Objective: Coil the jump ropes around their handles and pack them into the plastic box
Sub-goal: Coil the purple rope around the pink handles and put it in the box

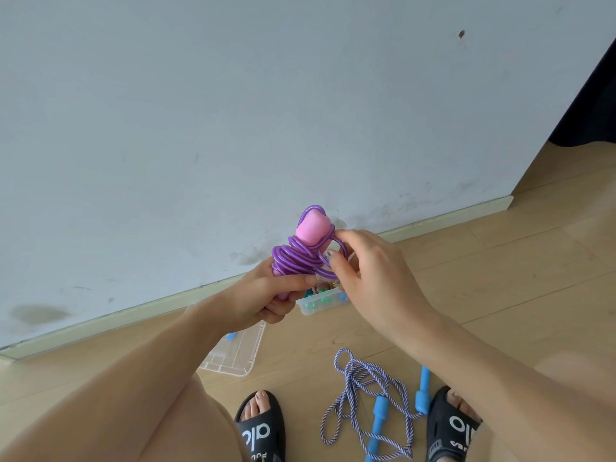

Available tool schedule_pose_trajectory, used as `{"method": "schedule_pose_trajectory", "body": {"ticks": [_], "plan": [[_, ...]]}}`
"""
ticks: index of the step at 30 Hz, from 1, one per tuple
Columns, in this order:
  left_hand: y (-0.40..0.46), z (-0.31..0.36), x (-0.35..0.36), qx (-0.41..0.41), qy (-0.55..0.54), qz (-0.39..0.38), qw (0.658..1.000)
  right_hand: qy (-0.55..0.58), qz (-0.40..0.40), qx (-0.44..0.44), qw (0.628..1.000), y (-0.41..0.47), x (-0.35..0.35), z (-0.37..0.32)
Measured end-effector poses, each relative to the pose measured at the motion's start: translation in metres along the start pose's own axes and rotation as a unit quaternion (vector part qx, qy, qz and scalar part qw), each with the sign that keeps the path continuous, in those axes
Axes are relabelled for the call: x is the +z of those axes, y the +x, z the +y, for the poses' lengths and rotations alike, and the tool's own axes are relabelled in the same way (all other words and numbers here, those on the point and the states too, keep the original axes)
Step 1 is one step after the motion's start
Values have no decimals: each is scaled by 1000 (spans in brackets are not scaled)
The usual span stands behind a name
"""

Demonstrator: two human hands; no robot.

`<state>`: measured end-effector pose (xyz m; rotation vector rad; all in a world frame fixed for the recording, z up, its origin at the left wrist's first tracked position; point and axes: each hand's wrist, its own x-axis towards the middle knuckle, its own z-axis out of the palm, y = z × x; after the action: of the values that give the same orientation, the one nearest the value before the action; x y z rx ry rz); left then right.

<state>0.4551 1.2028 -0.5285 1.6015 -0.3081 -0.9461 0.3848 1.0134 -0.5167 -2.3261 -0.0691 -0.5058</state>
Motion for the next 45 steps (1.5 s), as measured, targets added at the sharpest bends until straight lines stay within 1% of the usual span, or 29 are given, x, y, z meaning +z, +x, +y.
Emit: {"method": "schedule_pose_trajectory", "body": {"ticks": [3,4,8,13,24,27,30,34,38,43,45], "plan": [[0,1,-2,3,2,10,1000,92,-18,39,995,-5,1,-3],[0,1,-2,4,2,10,1000,107,-20,40,993,-6,2,-4],[-2,1,-3,-1,1,-7,1000,93,-31,31,995,-1,2,1],[-7,1,-5,-29,-13,-34,999,102,-101,3,990,5,-12,4],[-13,2,-4,-51,-32,-67,996,155,-94,41,983,0,-16,-2],[-15,0,-6,-75,-43,-94,992,165,-128,38,977,0,-21,-3],[-17,-2,-7,-100,-36,-118,987,199,-163,57,965,0,-26,-4],[-17,-3,-9,-110,-67,-159,979,192,-155,44,968,2,-29,-7],[-18,-4,-13,-131,-112,-217,961,190,-145,30,971,1,-30,-9],[-15,-7,-17,-143,-157,-269,939,223,-174,61,957,4,-38,-13],[-13,-8,-17,-141,-174,-287,931,241,-174,71,952,4,-40,-16]]}}
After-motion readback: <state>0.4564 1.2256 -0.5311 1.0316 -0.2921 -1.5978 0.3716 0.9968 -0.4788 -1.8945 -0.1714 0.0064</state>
